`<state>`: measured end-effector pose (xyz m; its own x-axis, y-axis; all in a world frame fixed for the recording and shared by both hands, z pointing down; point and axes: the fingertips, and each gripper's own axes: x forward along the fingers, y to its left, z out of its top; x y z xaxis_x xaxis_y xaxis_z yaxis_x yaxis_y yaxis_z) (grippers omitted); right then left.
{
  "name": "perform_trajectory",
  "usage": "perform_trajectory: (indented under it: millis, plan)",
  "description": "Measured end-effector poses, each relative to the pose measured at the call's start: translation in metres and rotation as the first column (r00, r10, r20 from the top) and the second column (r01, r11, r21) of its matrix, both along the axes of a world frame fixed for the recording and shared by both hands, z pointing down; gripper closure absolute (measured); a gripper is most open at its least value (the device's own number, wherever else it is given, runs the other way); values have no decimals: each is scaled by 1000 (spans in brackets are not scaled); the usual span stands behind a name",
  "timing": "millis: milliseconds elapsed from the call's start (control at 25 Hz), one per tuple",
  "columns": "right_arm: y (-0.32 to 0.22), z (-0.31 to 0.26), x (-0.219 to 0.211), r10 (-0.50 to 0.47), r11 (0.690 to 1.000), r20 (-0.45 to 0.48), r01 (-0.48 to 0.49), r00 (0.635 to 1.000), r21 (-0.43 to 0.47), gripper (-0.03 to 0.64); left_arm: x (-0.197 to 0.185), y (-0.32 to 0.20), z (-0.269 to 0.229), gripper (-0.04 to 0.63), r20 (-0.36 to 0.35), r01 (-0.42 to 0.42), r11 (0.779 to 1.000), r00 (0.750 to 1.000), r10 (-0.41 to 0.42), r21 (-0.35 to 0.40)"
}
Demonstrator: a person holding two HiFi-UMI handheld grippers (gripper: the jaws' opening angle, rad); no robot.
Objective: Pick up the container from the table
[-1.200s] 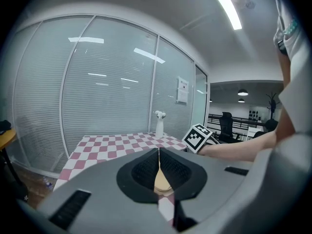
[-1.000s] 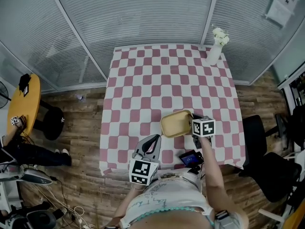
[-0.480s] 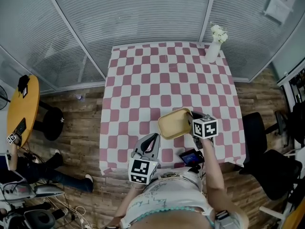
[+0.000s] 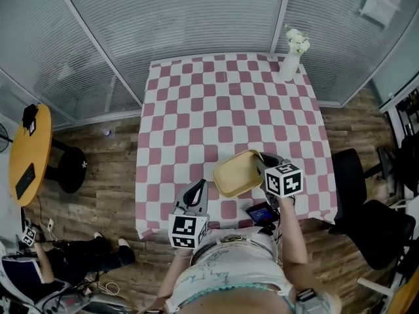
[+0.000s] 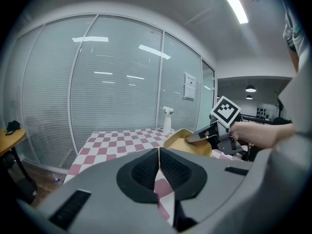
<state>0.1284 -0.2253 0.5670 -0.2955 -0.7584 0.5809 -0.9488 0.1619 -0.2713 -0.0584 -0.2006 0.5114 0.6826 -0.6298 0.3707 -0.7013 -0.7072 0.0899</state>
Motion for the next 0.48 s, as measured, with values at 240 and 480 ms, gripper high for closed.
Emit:
perform_trajectory:
  millis: [240,480]
  plan:
    - [16,-11,-1,15,1000,16,-15,1000,27,597,-8,-5,8,578,26,27,1000,999,-27,-13]
    - [31,-14,-7,4,1000,34,-5,999,27,597,-7,-3,13,578,36,27,999,999,-27,-23]
